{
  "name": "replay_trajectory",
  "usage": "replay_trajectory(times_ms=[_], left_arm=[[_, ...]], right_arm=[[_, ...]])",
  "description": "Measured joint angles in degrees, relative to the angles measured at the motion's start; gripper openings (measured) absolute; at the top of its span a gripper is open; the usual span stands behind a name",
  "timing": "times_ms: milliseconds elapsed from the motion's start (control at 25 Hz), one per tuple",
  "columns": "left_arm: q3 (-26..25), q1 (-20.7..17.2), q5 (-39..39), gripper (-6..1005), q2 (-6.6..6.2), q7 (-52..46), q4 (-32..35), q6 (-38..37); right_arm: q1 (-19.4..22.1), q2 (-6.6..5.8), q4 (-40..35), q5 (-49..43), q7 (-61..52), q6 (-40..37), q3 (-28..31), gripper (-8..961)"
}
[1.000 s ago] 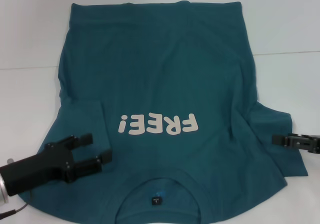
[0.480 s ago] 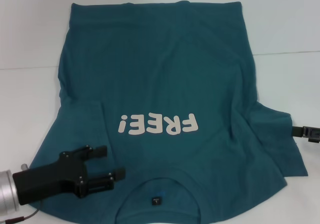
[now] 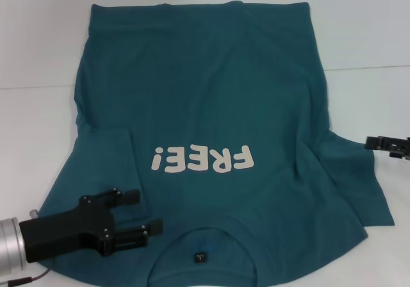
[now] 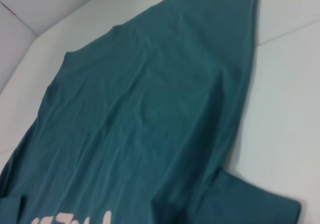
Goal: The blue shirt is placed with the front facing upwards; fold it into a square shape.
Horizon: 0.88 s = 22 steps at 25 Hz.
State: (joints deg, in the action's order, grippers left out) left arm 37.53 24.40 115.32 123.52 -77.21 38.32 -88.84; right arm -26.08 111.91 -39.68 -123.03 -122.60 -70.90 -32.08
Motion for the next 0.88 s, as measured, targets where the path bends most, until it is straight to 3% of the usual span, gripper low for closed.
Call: replay_trajectory(times_ms=[160,880], left_arm=[[0.0,0.2,0.4,877,-0.09,0.1,0.2,0.1],[0.0,0.9,3.5,878,-0.30,0.2,1.3,0.6]], right_arm=[[-2.2,1.26,0.7,-3.5,-0.3,3.1,-0.3,908],[-4.1,2.38,3.4,-4.9,-0.1,7.0,-1.4,906]])
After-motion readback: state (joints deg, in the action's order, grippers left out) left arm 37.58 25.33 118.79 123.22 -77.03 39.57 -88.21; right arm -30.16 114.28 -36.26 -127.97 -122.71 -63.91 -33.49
